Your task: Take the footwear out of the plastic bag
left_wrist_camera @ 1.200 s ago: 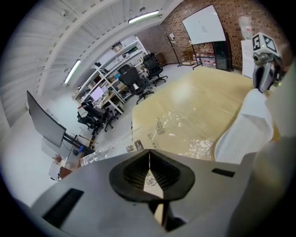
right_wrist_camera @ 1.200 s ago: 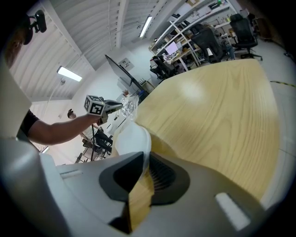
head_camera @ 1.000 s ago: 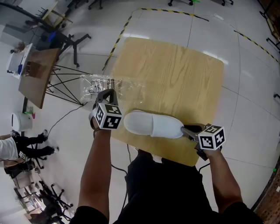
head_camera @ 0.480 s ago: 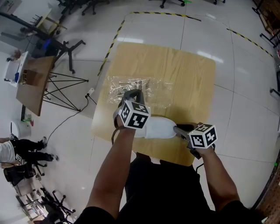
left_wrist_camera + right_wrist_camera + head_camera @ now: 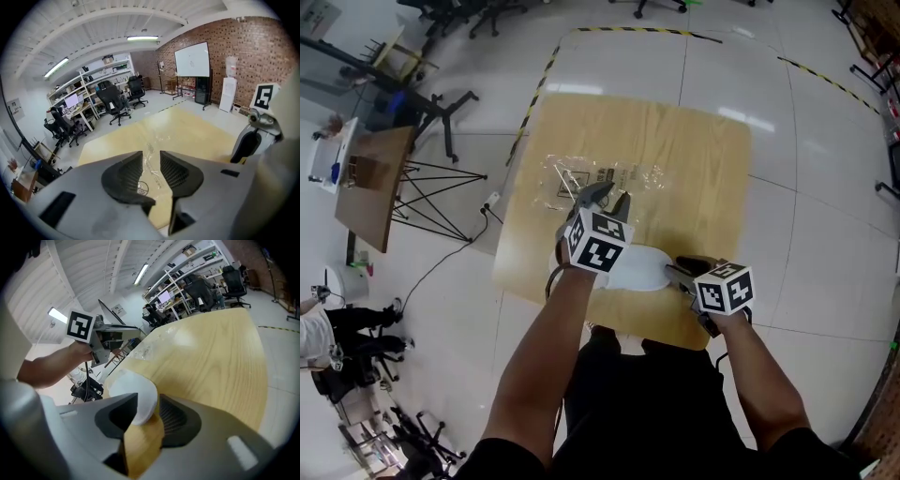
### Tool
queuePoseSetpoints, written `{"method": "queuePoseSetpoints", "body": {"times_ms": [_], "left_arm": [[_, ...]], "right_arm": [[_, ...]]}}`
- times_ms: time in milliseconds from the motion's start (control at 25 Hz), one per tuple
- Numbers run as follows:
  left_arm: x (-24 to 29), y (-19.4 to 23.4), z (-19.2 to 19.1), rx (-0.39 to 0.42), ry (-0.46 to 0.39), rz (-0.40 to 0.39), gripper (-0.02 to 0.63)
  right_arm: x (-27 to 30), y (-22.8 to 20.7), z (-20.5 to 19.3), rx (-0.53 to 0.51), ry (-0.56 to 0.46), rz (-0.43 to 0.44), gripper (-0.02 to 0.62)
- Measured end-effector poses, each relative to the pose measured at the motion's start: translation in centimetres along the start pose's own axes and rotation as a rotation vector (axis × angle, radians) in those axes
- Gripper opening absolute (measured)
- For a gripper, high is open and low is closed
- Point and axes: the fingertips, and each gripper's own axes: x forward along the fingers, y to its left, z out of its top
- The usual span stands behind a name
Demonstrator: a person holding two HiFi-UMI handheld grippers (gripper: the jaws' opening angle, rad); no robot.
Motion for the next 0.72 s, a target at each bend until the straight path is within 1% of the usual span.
{"method": "queuePoseSetpoints", "body": {"times_ms": [40, 80, 120, 200, 280, 360, 400, 440, 480, 600, 720], "left_arm": [[-1.0, 0.0, 0.2, -0.007, -0.021, -0.003, 0.123], [-2.2, 0.0, 0.1, -0.014, -0.038, -0.006, 0.123], [-3.4, 0.1, -0.2, -0.023, -0.052, -0.012, 0.118], [-6.0, 0.1, -1.3, -0.037, -0.07, -0.026, 0.086], [-8.6, -0.4, -3.1, -0.048, -0.067, -0.032, 0.067], [-11.2, -1.5, -5.3, -0.07, -0.06, -0.042, 0.054], [-12.5, -2.2, -6.3, -0.091, -0.062, -0.052, 0.044], [-13.9, -3.0, -7.3, -0.115, -0.069, -0.065, 0.031], [-15.2, -3.8, -8.3, -0.138, -0.076, -0.079, 0.017], [-19.3, -6.3, -11.9, -0.17, -0.093, -0.114, 0.009], [-23.4, -8.3, -15.5, -0.193, -0.11, -0.145, 0.008]], "right_arm": [[-0.2, 0.0, -0.2, -0.004, -0.004, -0.003, 0.166], [-0.4, 0.0, -0.4, -0.011, -0.007, -0.009, 0.175], [-0.7, 0.1, -0.5, -0.02, -0.01, -0.019, 0.176], [-1.3, 0.3, -0.6, -0.037, -0.028, -0.042, 0.176], [-2.3, 1.1, -0.5, -0.045, -0.062, -0.058, 0.176], [-3.4, 2.5, -0.5, -0.053, -0.11, -0.059, 0.147], [-3.9, 3.7, -0.5, -0.062, -0.138, -0.051, 0.105], [-4.5, 5.0, -0.5, -0.074, -0.167, -0.038, 0.032], [-4.9, 6.5, -0.5, -0.086, -0.194, -0.022, 0.002], [-5.7, 11.5, -1.7, -0.1, -0.252, 0.027, 0.001], [-6.3, 16.2, -4.1, -0.098, -0.293, 0.053, 0.0]]}}
